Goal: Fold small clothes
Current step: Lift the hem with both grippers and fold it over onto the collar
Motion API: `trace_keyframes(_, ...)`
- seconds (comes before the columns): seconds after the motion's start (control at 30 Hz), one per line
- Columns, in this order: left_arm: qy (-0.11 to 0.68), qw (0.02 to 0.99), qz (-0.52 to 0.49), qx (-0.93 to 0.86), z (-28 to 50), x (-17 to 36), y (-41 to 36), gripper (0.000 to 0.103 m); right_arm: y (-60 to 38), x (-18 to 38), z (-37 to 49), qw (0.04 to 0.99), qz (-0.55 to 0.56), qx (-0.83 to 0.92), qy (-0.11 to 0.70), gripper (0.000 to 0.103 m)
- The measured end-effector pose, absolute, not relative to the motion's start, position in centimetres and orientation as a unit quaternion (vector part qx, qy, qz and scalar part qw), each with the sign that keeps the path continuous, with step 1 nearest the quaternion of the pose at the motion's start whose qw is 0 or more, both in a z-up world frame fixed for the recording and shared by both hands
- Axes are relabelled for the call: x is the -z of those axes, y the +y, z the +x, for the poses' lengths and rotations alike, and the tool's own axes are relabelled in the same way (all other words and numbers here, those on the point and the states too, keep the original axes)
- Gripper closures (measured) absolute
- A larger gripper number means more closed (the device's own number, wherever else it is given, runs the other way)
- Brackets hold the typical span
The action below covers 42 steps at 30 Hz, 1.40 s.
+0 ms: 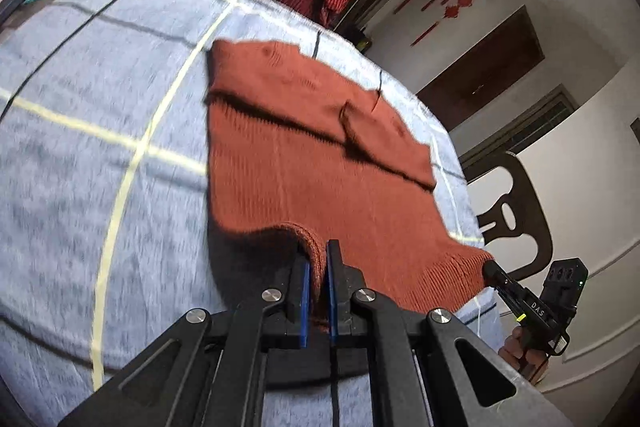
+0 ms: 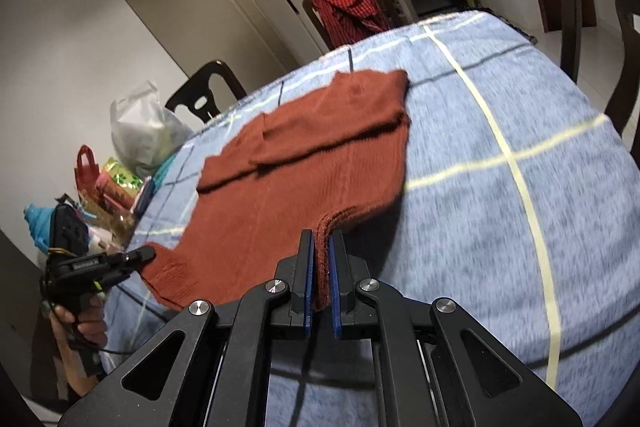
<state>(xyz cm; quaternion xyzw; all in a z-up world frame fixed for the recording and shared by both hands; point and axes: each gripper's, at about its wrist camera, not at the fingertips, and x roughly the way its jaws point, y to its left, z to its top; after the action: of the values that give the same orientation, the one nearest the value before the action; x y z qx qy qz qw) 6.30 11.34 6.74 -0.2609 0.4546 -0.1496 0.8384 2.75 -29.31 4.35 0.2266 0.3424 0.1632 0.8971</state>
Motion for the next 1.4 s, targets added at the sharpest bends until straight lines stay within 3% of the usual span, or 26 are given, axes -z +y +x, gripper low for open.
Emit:
trace_keyframes(0.77,0.402,0.865,-0.28,0.111,17.2,-10.1,12.4,0.095,-29.9,-8.3,14.4,0.903,0.233,-0.142,0.331,0.096)
trace_keyframes(1.4,0.429,0.855,-0.287,0.056,26.2,-8.4,13.9,0.094,-29.1,-8.1,23.6,0.896,0.225,-0.118,0.364,0.096)
